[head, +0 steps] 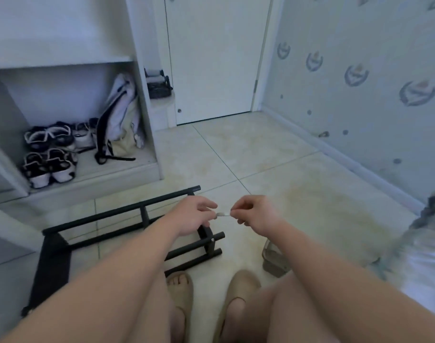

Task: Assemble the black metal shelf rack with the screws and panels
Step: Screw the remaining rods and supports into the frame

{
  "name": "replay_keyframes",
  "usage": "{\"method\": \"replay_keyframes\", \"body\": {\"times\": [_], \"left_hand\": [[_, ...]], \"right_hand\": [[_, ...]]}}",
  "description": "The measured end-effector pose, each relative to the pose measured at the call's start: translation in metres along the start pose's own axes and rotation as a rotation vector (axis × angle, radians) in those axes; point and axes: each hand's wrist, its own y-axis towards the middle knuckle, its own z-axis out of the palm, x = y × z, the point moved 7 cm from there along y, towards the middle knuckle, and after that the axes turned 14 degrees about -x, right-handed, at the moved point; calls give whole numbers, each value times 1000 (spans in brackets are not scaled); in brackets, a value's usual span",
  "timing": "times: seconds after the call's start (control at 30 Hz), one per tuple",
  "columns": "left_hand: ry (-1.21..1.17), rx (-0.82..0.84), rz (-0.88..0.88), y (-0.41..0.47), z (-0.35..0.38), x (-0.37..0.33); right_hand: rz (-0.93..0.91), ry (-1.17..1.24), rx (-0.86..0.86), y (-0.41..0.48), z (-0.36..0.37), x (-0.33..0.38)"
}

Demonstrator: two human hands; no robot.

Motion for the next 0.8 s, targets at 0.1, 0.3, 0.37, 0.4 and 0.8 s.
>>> {"method": "replay_keyframes", "body": {"times": [0.1, 0.3, 0.37, 0.4, 0.8], "left_hand": [[-31, -57, 56, -22, -19, -5], [-47, -209, 101, -28, -42, 8], [27, -216, 140, -24, -45, 13], [53, -217, 150, -21, -47, 15], [96, -136, 68, 56, -56, 51]], "right_hand": [[-20, 23, 29, -21, 13, 24], [-42, -11, 20, -32, 41, 38], [-41, -64, 48, -32, 53, 33], [-47, -88, 63, -30, 59, 32], [11, -143, 247, 38, 125, 18]]}}
